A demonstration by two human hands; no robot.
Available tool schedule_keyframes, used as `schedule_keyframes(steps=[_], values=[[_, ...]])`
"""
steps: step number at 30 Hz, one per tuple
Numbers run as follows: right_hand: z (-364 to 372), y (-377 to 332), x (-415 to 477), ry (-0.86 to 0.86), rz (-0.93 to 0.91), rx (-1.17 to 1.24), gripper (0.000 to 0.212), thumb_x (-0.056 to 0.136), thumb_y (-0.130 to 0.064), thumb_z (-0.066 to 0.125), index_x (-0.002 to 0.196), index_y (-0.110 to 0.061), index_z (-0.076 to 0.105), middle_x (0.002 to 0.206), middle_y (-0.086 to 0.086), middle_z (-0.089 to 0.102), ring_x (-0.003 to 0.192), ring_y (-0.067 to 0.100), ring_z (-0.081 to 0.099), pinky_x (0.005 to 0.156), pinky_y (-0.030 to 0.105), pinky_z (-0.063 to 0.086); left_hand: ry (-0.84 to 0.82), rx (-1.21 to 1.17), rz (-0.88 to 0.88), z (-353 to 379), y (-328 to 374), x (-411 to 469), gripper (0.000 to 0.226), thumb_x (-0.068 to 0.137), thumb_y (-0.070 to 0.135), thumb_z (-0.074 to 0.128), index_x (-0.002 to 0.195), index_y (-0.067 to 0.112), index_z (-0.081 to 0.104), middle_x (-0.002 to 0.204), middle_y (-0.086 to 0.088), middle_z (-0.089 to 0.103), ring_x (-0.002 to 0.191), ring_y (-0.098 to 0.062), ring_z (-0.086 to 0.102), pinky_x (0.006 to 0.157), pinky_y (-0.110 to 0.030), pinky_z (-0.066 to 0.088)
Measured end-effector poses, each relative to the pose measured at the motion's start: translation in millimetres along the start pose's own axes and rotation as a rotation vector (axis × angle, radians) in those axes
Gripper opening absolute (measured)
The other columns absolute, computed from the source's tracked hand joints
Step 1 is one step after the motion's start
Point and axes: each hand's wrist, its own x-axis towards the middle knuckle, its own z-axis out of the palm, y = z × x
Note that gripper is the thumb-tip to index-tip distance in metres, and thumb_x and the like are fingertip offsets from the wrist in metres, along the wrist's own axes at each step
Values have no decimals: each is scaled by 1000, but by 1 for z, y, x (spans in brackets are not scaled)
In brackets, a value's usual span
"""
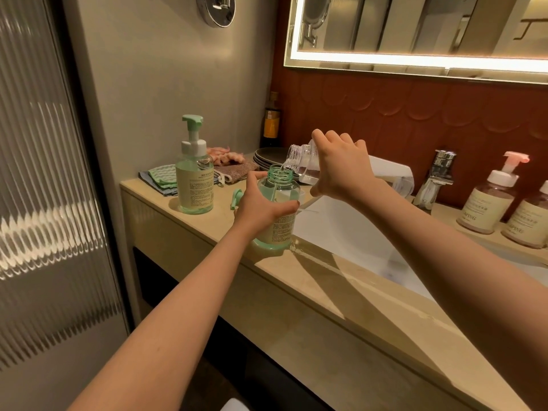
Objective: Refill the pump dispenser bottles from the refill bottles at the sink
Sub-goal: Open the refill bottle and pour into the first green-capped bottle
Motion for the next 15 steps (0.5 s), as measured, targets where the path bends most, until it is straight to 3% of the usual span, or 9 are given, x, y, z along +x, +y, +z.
schedule_keyframes(steps=[9, 15], values=[[1, 0, 1, -1, 0, -2, 87, 67, -33, 81, 136, -13, 32, 126, 9, 48, 114, 27, 43, 96, 41, 36, -6, -3, 7, 0, 0, -1, 78, 70, 25, 79, 130, 21, 28, 128, -6, 46, 108, -17, 42, 87, -33, 39], [-1, 1, 0, -1, -3, -7, 86, 67, -32, 81, 135, -13, 32, 125, 9, 48, 113, 27, 43, 94, 40, 36, 1, 2, 0, 0, -1, 0, 79, 69, 26, 80, 128, 22, 29, 128, -7, 48, 116, -24, 46, 94, -39, 43]])
